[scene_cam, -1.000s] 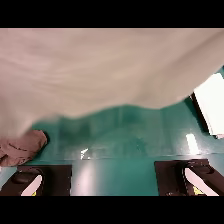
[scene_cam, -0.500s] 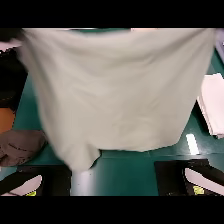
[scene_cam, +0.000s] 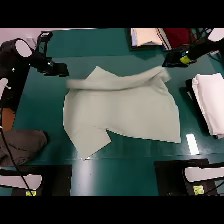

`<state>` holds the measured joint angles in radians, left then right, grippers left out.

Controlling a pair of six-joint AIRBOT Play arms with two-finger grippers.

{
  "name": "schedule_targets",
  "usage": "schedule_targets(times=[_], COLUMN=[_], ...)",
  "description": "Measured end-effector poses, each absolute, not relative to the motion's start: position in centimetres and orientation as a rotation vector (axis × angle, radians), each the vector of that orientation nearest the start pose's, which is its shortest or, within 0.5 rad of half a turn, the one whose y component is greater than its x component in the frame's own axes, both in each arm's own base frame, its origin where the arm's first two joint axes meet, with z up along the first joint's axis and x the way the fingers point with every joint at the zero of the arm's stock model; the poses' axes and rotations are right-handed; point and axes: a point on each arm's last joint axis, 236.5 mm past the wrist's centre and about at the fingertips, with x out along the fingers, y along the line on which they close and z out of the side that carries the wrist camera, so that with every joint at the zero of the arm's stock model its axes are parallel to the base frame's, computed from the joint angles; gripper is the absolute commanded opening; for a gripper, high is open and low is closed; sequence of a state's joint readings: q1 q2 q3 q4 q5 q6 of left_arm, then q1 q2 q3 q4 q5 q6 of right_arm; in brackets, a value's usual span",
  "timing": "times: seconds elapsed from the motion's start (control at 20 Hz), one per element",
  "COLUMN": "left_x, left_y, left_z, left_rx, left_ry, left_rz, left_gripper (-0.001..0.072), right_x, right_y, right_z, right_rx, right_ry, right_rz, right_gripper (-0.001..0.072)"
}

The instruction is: Fold the shirts.

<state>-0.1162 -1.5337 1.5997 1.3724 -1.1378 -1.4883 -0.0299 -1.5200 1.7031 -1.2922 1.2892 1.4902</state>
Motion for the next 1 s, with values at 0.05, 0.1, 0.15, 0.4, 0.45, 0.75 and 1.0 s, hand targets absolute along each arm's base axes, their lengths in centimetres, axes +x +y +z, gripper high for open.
schedule_targets(times=[0.05,0.1,0.15,0.4,0.45,0.75,1.0], left_x=[48.2,47.8,47.0,40.1,38.0,27.7,25.9], left_y=[-9.6,-9.3,-8.8,-5.9,-5.2,-5.6,-9.5], left_z=[6.7,6.7,6.6,3.3,2.0,-5.6,-7.6], left_rx=[-0.024,-0.018,-0.012,-0.033,-0.047,-0.267,-0.457], left_ry=[1.089,1.103,1.127,1.286,1.326,1.504,1.48], left_rz=[-0.262,-0.256,-0.25,-0.205,-0.19,-0.174,-0.244], left_gripper=[0.054,0.054,0.054,0.054,0.0541,0.054,0.054], right_x=[48.2,48.1,47.8,42.0,40.8,35.7,34.5], right_y=[4.6,4.5,4.2,3.6,3.7,5.9,8.2], right_z=[10.2,10.3,10.5,10.2,10.0,9.7,10.3], right_rx=[0.179,0.195,0.2,0.202,0.202,0.181,0.143], right_ry=[1.087,1.088,1.087,1.171,1.184,1.155,1.104], right_rz=[0.214,0.219,0.225,0.264,0.269,0.307,0.354], right_gripper=[0.0441,0.0436,0.0436,0.0436,0.0436,0.0436,0.0436])
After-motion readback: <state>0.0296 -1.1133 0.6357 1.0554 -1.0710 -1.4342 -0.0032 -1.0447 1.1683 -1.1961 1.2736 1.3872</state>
